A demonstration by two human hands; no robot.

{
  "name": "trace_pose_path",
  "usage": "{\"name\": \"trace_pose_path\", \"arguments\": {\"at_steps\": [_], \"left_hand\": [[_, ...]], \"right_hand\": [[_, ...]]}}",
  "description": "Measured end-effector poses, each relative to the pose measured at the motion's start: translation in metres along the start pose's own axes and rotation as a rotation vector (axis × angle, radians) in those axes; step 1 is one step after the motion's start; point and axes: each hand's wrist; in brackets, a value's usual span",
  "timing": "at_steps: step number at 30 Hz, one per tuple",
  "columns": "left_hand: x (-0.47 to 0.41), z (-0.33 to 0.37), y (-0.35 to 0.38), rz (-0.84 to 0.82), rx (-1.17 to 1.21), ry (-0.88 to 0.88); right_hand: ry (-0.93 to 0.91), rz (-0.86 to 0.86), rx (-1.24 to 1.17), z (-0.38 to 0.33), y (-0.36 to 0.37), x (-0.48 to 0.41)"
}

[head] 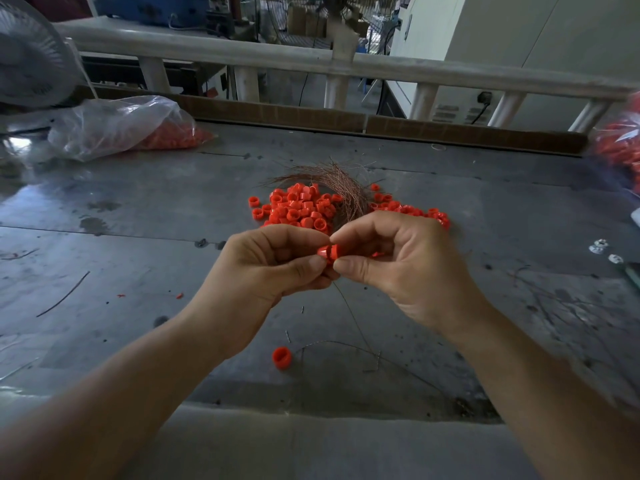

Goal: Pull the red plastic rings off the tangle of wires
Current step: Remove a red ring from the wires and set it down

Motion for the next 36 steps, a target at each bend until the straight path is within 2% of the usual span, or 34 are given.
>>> {"name": "trace_pose_path", "arguments": {"at_steps": [10,20,29,36], "left_hand": [[-0.0006,-0.0026,0.0002,0.015,-0.073,0.041],[0.0005,-0.0024,-0.0028,-0.015,-0.105,0.016],[0.0019,-0.0018,-0.0019,-0.008,-0.141,0.039],[0.002,-0.0016,-0.0032,-0.014,-0.117,-0.032]], "right_hand": [[-0.045,0.033,0.174,-0.0006,0.0031,0.0022],[-0.064,0.038,0.192,0.0026,0.0031,0.0027],[-0.176,0.04,0.355,-0.0003,0.0029,0.0038],[-0.209,0.049,0.364,0.0038,0.0063,0.004]]}}
Point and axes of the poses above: each hand's wrist, its own x-axis away from the middle knuckle, its own y-axis out of the palm, z = x × y, and after that the axes turned 7 degrees about -x, right-handed
